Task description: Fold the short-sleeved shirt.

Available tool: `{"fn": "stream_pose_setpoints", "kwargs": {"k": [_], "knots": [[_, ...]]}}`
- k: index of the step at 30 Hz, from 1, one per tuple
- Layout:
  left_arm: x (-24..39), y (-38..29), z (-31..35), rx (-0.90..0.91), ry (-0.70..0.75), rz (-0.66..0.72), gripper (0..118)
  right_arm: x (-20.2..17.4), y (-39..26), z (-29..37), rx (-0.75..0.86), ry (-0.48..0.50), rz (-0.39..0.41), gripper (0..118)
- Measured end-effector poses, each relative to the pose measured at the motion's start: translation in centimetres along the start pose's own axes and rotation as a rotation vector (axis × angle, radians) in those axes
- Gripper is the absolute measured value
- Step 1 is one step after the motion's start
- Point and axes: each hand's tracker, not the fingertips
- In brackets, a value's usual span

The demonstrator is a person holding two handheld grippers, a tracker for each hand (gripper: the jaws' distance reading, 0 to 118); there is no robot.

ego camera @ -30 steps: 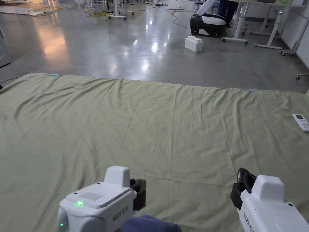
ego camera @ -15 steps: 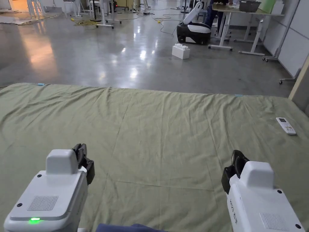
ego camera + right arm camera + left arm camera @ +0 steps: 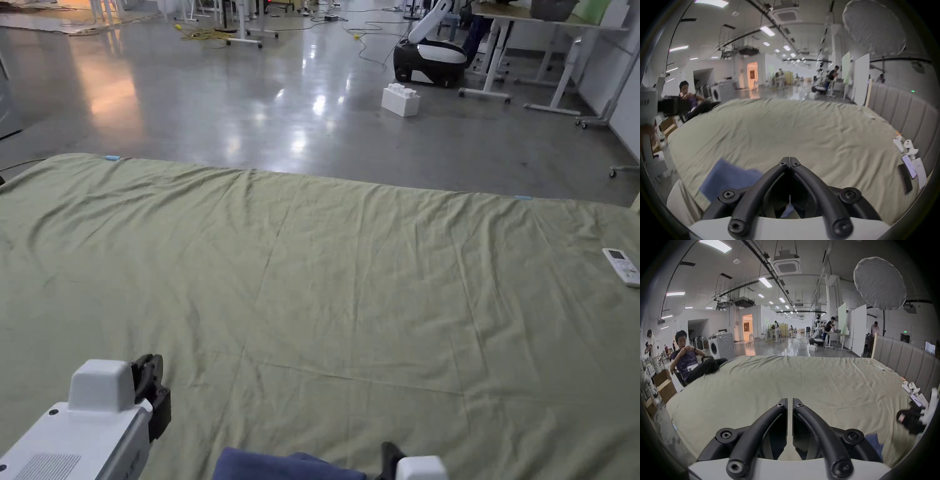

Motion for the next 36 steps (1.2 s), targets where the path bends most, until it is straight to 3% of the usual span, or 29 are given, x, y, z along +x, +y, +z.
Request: {"fn": "stream_pose_setpoints", "kwargs": {"k": [5,7,9,14,15,16,19,20,30,33,36], "knots": [[-1.4,-2.2,0.4,-0.097,-0.026,0.037,6,-3.5,-2.7,-2.6,-0.08,0.039,0.058,0],[-2.0,-3.0,0.4,-0.16,-0.056,0.074,6,-3.6,-3.7,-3.6,-0.12,-0.002,0.083,0],[-2.6,-3.8,-0.1,-0.239,-0.099,0.106,6,-3.2,-5.0,-4.6,-0.175,-0.012,0.056,0],[-3.8,-5.3,-2.5,-0.457,-0.279,0.155,7,-3.1,-6.2,-4.4,-0.161,-0.033,0.091,0],[-4.0,-5.6,-2.9,-0.478,-0.301,0.156,11,-3.2,-6.2,-4.4,-0.164,-0.039,0.096,0],[-4.1,-5.7,-3.4,-0.5,-0.329,0.155,24,-3.2,-6.2,-4.5,-0.164,-0.042,0.098,0],[-5.0,-6.6,-5.2,-0.561,-0.442,0.249,80,-3.4,-6.5,-4.4,-0.16,-0.051,0.11,0],[-5.3,-6.9,-5.9,-0.59,-0.485,0.293,86,-3.4,-6.5,-4.4,-0.157,-0.051,0.113,0],[-4.1,-12.0,-12.4,-0.84,-0.812,0.605,84,-2.9,-6.7,-4.4,-0.157,-0.039,0.097,0],[-3.2,-13.2,-13.1,-0.832,-0.869,0.632,76,-3.1,-6.8,-4.4,-0.155,-0.045,0.113,0],[-3.0,-14.2,-14.0,-0.865,-0.886,0.686,56,-3.0,-6.8,-4.4,-0.155,-0.046,0.112,0]]}}
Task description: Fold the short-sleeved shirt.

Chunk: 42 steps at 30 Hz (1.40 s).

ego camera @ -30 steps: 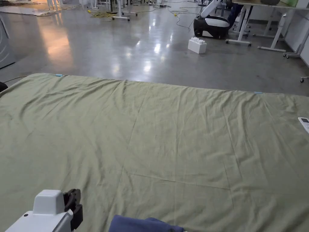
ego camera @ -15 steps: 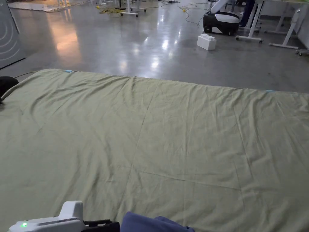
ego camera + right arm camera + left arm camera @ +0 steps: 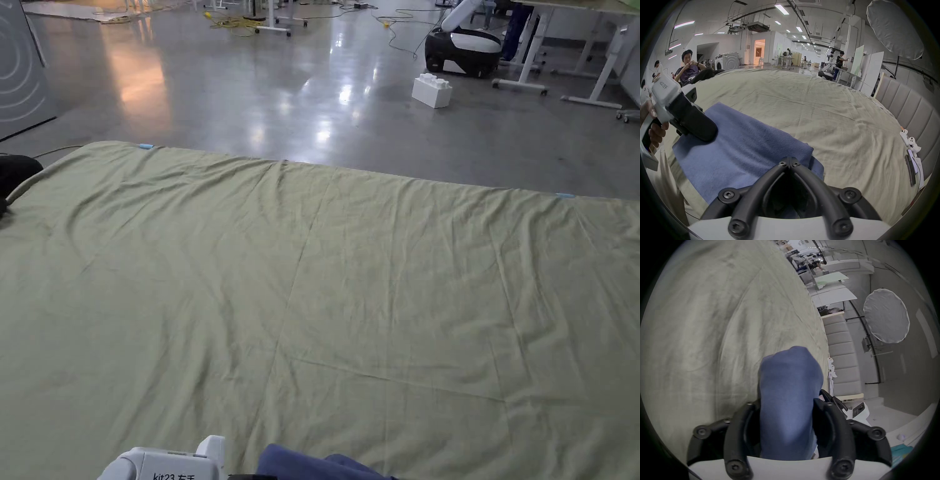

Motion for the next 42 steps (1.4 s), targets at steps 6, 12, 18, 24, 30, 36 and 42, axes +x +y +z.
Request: {"fn": "stream_pose_setpoints", "kwargs": {"k": [6,12,18,24,30,36,42], "knots": [[-1.2,-0.4,0.1,0.003,-0.064,0.053,32,0.4,0.0,0.1,0.007,0.014,-0.024,0],[0.9,-1.2,0.9,0.042,-0.077,0.075,24,0.6,-0.7,0.2,0.039,-0.015,-0.068,0],[3.0,-0.9,3.3,0.052,-0.119,0.032,23,1.4,1.0,1.7,0.102,-0.052,-0.066,0],[3.0,1.3,9.9,0.082,-0.097,-0.007,23,5.8,4.8,2.9,0.175,-0.127,-0.109,0],[1.3,4.2,18.9,0.096,0.058,-0.022,23,12.2,9.8,3.7,0.274,-0.215,-0.158,0],[1.1,6.7,28.1,0.165,0.282,0.0,23,16.0,13.3,4.9,0.371,-0.279,-0.178,0],[0.9,7.9,34.7,0.181,0.497,0.012,23,17.3,13.3,5.5,0.382,-0.314,-0.207,0]]}}
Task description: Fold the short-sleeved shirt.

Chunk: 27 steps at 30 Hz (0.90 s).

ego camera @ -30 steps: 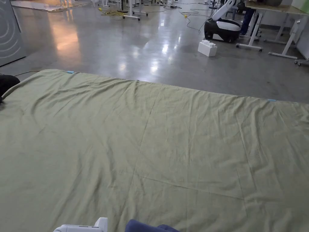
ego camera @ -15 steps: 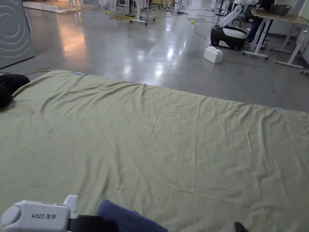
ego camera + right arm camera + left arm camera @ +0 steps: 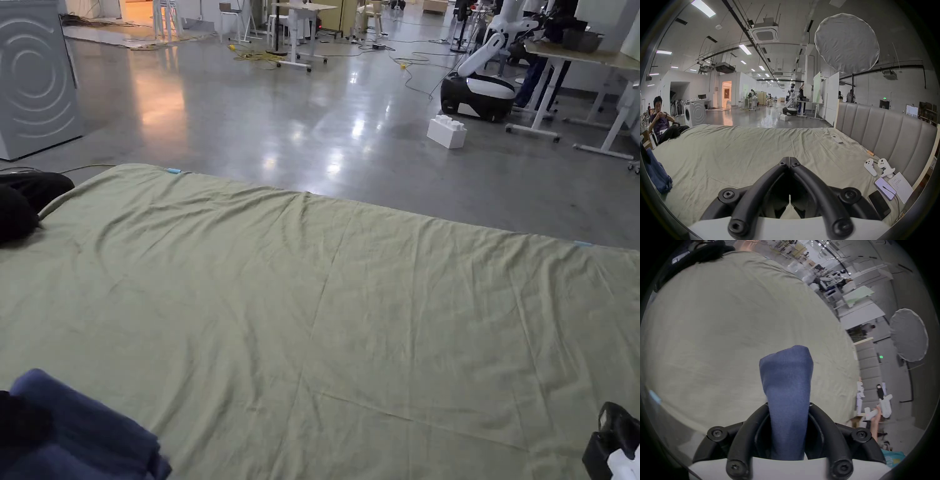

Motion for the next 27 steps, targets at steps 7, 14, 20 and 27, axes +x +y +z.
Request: {"fn": "stream_pose_setpoints", "kwargs": {"k": [7,14,20,27], "knots": [[-1.9,1.5,2.2,0.007,0.208,0.027,23,-0.3,-1.0,0.1,-0.021,-0.006,-0.006,0],[-0.6,1.7,1.0,-0.002,0.398,-0.042,45,-0.6,-1.6,-0.2,-0.04,0.023,-0.025,0],[-0.1,1.9,2.0,0.026,0.65,-0.105,62,-0.2,-2.0,-0.6,-0.053,0.036,-0.06,0],[2.1,1.2,1.4,0.229,0.698,-0.224,62,0.3,-2.7,-0.9,-0.067,0.06,-0.076,0]]}}
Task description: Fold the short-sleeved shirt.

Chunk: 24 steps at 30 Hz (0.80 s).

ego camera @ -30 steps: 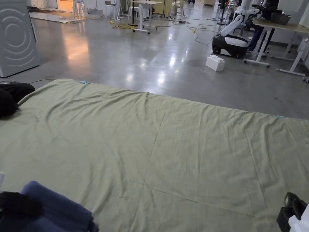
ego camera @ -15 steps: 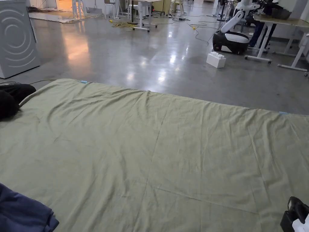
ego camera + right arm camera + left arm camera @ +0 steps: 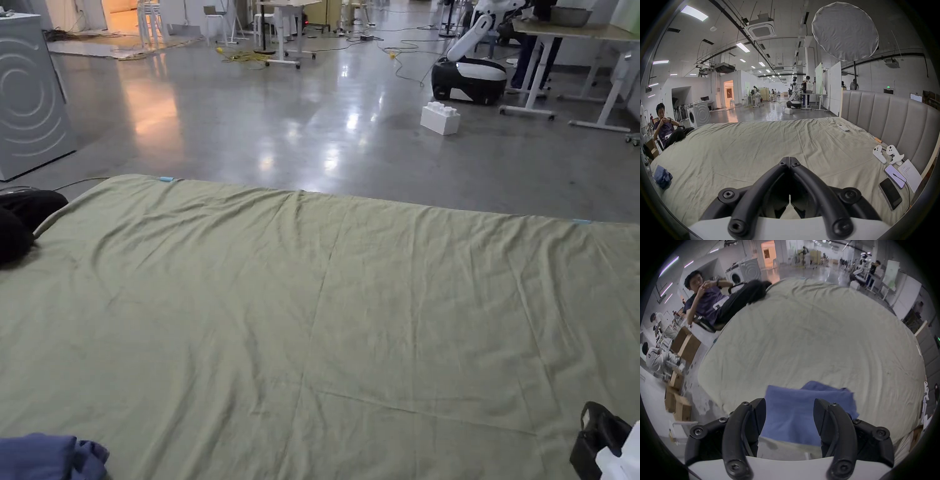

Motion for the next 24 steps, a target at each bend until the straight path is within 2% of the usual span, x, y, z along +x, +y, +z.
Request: {"fn": "stream_pose_setpoints", "kwargs": {"k": [7,11,16,22,23,24], "knots": [[10.5,-3.7,2.1,0.294,-0.185,-0.076,61,-0.3,0.1,-0.2,-0.003,0.011,-0.003,0],[18.0,-5.8,4.1,0.531,-0.169,-0.2,60,-0.8,0.7,-0.3,0.005,0.016,-0.002,0],[26.0,-6.7,6.7,0.741,-0.152,-0.315,60,-1.6,1.4,-0.5,0.024,0.016,0.008,0],[32.5,-6.9,7.2,0.83,-0.139,-0.257,60,-2.7,1.7,-0.2,0.058,0.012,0.017,0],[33.3,-7.1,7.2,0.791,-0.22,-0.171,60,-2.8,1.8,-0.1,0.064,0.013,0.018,0],[33.8,-7.1,7.3,0.802,-0.233,-0.146,60,-2.9,1.8,-0.1,0.069,0.011,0.027,0]]}}
